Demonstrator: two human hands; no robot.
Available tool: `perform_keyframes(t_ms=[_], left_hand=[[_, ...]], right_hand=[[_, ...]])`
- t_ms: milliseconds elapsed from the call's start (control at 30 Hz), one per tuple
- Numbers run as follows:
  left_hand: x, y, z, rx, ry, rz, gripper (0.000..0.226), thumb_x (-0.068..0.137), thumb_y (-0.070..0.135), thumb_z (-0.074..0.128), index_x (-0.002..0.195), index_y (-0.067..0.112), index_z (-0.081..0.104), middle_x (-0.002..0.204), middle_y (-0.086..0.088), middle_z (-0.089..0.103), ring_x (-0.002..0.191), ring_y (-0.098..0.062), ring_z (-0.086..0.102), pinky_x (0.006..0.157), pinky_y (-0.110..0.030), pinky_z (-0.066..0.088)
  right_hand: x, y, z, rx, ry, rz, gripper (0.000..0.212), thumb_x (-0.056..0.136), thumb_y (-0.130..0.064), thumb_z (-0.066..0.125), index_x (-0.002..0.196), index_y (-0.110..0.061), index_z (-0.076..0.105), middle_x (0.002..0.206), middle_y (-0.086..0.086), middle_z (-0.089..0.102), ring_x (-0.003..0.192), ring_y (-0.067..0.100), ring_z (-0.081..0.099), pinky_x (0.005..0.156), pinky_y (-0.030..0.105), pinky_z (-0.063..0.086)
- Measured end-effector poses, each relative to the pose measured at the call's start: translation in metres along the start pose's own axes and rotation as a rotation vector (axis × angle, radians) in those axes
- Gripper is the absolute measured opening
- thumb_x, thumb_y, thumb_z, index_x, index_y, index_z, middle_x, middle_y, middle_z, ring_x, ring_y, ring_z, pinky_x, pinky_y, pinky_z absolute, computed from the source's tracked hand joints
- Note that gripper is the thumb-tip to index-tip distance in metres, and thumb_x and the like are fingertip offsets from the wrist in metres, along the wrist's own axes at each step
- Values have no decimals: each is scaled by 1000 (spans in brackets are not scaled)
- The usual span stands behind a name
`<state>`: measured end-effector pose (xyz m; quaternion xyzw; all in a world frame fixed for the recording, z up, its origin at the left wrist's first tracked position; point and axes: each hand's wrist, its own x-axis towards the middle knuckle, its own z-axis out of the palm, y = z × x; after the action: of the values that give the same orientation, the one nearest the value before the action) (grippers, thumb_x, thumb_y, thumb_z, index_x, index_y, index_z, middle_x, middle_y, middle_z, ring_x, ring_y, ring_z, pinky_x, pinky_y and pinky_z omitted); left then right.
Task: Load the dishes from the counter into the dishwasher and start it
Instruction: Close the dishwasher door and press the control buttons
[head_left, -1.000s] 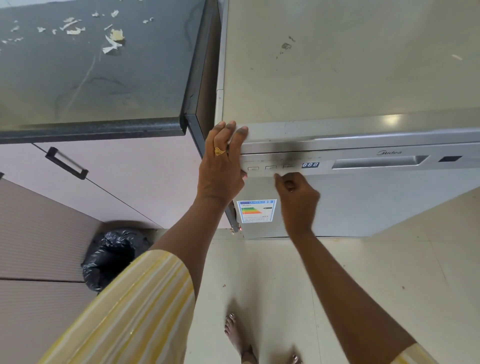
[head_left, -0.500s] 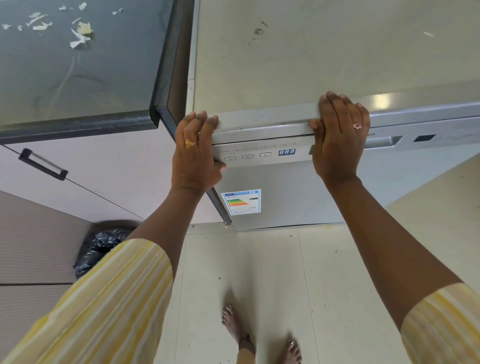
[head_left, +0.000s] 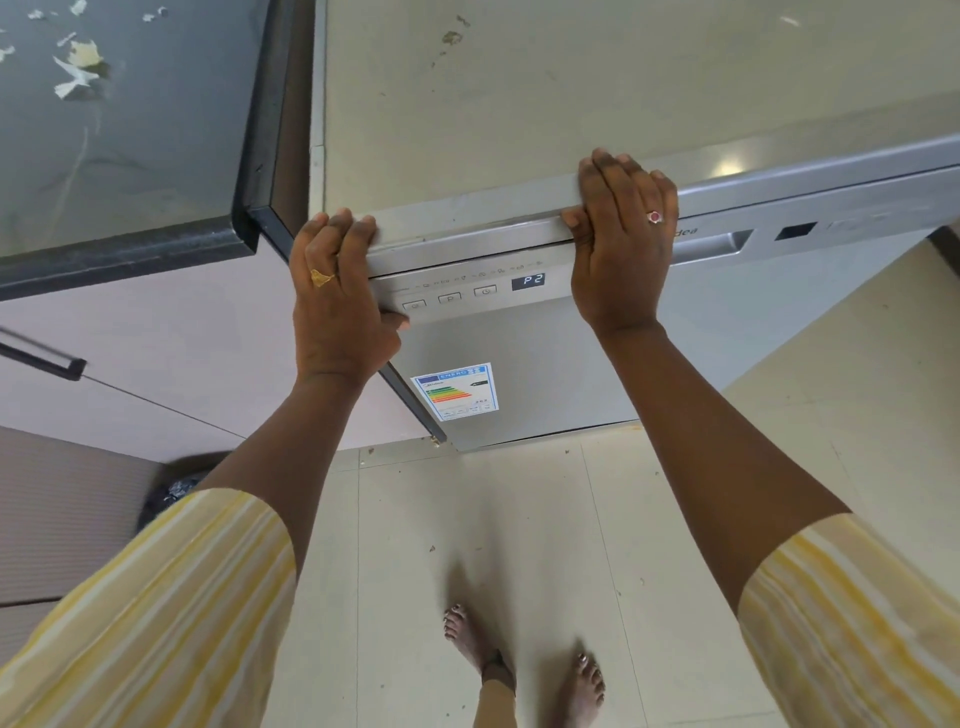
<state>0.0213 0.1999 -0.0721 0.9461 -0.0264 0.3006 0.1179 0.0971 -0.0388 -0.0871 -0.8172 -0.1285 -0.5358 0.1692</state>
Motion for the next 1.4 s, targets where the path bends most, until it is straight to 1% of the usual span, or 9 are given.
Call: perform_keyframes(t_ms=[167,433,533,700,867,967,1033,1300,1400], left_hand=[[1,1,-2,20,0,22,90,52,21,88,127,-2,43,129,-26,46,125,-43,38,103,-41,36],[1,2,-3,24,10,41,89,53,22,87,126,-4,44,129,-26,46,125,-42,38,105,-39,33],[2,-4,-1,19,44,81,92,51,22,88,126,-2,42,127,-26,46,124,-40,37,106,-37,30],[1,-8,3,5,80,133,96,47,22,90,127,-2,42,128,-27,45,123,-42,37,105,-34,28],[3,-14,5,-19,112,189,97,47,28,86,126,2,38,126,-27,45,121,-32,32,106,-6,9],[3,-13,4,-13,114,187,98,46,25,89,126,-1,39,126,-28,44,121,-36,33,105,-2,6],[3,-13,4,-7,106,186,98,46,25,89,126,-1,40,126,-28,44,120,-40,36,104,-2,6],[3,-11,3,-10,65,137,97,46,27,87,127,-4,43,127,-26,43,122,-40,36,105,-3,7],[3,-10,3,-13,61,130,94,47,27,84,126,-2,42,126,-27,44,121,-40,37,107,-6,8]], right_hand=[[-1,2,2,5,18,-18,42,98,-29,36,110,-3,66,113,11,66,109,25,54,98,37,36],[-2,8,6,109,67,-51,42,98,-29,35,106,-2,67,110,11,67,105,27,58,94,36,39],[-3,8,10,147,137,-62,44,99,-29,33,102,-2,68,106,12,68,101,27,60,92,36,39],[-4,6,21,172,251,-40,44,98,-28,33,95,-2,68,100,11,68,98,21,52,91,35,38],[-3,7,26,188,285,-29,37,96,-27,40,94,-4,69,98,9,69,95,21,54,90,34,39],[-3,7,26,175,293,-42,28,91,-21,48,93,-4,69,97,9,69,93,23,57,89,33,39],[-4,7,25,173,287,-42,27,90,-21,49,93,-4,69,97,8,69,93,23,57,89,33,40],[-4,6,20,197,235,-17,28,93,-23,48,95,-3,69,100,8,68,97,18,50,89,34,39],[-4,6,18,197,215,-23,39,97,-28,39,96,-3,68,101,9,68,98,18,50,88,34,39]])
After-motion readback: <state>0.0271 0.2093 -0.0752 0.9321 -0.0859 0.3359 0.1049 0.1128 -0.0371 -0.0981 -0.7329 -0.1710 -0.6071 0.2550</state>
